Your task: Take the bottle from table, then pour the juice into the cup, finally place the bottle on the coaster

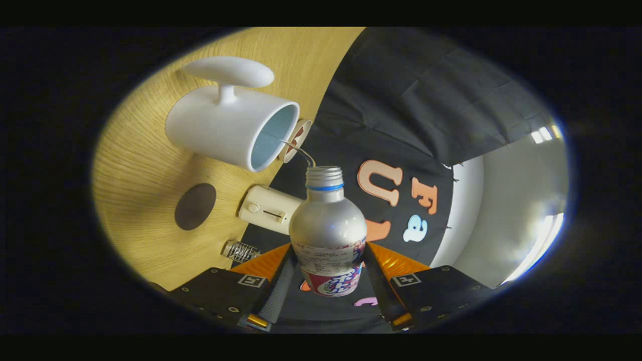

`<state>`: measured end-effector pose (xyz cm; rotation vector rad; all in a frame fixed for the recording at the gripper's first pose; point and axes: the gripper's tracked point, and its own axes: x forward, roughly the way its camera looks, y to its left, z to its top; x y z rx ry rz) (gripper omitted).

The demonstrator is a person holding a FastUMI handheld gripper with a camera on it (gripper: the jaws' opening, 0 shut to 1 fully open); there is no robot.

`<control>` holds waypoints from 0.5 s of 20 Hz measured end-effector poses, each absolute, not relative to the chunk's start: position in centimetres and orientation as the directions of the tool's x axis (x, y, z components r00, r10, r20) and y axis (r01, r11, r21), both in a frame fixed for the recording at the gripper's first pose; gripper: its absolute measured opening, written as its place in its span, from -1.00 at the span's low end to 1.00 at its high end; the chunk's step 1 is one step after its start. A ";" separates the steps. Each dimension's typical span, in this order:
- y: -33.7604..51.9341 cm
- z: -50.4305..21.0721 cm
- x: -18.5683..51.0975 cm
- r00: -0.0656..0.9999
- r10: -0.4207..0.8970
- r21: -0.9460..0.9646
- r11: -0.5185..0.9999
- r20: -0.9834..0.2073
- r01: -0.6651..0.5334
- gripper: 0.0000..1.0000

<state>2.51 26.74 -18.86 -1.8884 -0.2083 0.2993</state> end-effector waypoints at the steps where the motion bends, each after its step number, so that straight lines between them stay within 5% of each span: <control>1: 26.8 -18.8 2.4 0.951 0.291 -0.943 -0.333 -0.102 0.001 0.52; 10: 27.1 -18.2 2.5 0.948 0.305 -0.934 -0.357 -0.092 0.025 0.52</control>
